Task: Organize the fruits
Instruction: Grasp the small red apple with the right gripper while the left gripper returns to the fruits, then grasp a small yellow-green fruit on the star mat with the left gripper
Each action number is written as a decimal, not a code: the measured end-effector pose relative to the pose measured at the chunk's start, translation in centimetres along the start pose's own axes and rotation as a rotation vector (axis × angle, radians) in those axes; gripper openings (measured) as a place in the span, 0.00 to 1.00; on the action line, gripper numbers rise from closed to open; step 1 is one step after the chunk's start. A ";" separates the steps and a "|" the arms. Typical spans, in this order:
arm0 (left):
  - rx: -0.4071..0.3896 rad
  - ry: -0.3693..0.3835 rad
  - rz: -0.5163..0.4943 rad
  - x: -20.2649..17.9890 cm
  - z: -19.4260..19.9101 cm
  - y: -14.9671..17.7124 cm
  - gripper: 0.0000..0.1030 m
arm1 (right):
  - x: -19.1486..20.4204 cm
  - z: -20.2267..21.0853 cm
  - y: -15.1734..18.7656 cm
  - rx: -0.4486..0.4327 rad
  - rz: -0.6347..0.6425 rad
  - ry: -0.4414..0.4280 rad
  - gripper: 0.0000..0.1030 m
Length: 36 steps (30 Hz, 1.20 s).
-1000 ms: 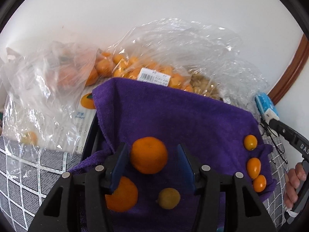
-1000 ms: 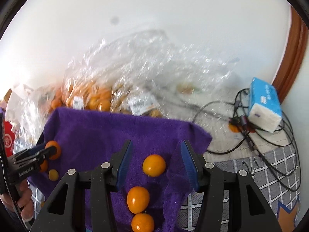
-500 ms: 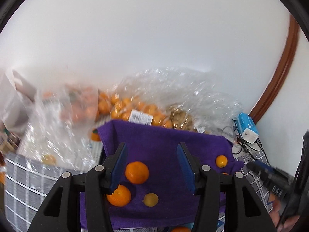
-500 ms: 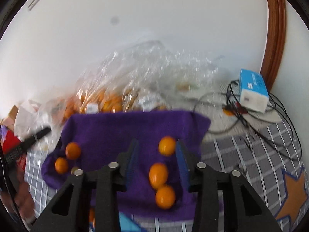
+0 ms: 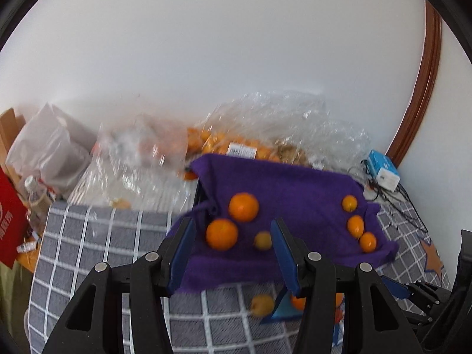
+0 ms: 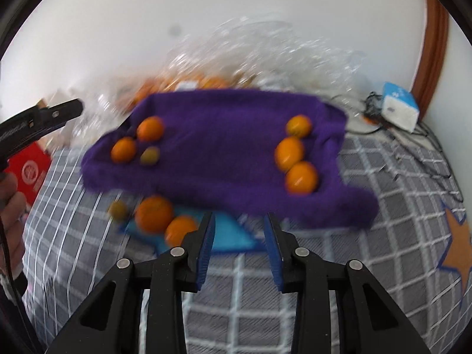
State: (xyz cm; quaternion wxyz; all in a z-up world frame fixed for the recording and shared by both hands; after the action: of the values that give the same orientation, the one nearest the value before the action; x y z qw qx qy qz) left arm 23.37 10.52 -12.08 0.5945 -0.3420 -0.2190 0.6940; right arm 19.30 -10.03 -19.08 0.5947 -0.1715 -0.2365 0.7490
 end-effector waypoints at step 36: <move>0.168 0.009 0.040 5.3 -2.9 9.1 0.36 | -4.4 -1.1 4.4 0.035 -0.033 0.062 0.23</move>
State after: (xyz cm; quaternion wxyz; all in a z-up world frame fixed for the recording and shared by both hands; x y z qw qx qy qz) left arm 19.04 13.57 -21.66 0.6083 -0.2983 -0.1504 0.7199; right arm 17.38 -14.97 -22.60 0.6171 -0.1801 -0.2076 0.7374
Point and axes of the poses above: each gripper's, at about its wrist camera, not at the fingertips, and z roughly against the way its jaws point, x to its left, y to its underside, the point moved 5 cm from there along -z, roughly the way its jaws point, and after that the axes turned 6 degrees about z, right-handed, at the moved point
